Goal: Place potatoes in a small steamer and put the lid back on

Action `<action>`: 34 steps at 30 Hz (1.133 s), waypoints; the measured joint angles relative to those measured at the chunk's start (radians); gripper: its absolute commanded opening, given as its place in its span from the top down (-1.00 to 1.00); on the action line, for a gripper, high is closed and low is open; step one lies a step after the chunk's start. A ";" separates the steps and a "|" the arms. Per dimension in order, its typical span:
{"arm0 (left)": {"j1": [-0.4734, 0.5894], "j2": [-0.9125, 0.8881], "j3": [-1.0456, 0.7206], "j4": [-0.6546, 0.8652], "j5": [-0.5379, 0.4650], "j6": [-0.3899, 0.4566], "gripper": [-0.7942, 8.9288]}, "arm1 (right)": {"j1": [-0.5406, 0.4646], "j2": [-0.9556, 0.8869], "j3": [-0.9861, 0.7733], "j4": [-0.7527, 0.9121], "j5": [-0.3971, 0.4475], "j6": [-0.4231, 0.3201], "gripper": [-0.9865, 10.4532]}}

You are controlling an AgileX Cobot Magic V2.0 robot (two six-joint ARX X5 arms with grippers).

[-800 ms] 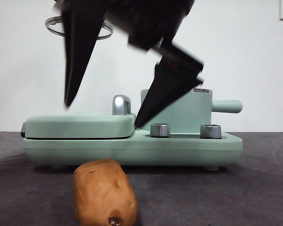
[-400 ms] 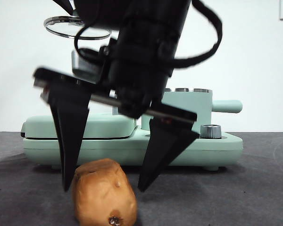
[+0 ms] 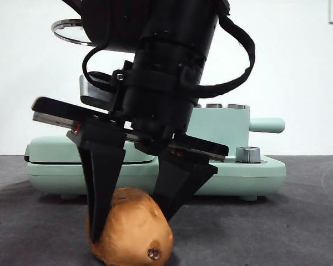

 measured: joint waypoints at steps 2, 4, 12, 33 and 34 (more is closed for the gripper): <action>0.000 0.000 0.000 0.000 0.000 0.000 0.82 | -0.012 0.000 0.018 -0.036 -0.003 -0.001 0.48; 0.000 0.000 0.000 0.000 0.000 0.000 0.83 | -0.032 0.000 0.063 -0.088 -0.004 -0.014 0.48; 0.000 0.000 0.000 0.000 0.000 0.000 0.82 | -0.216 -0.015 0.413 -0.349 0.001 -0.138 0.48; -0.003 0.000 0.000 0.008 0.000 0.000 0.82 | -0.590 0.126 0.636 -0.198 -0.021 -0.329 0.48; -0.005 0.000 0.000 0.008 0.000 0.000 0.82 | -0.591 0.140 0.636 -0.188 -0.021 -0.335 0.48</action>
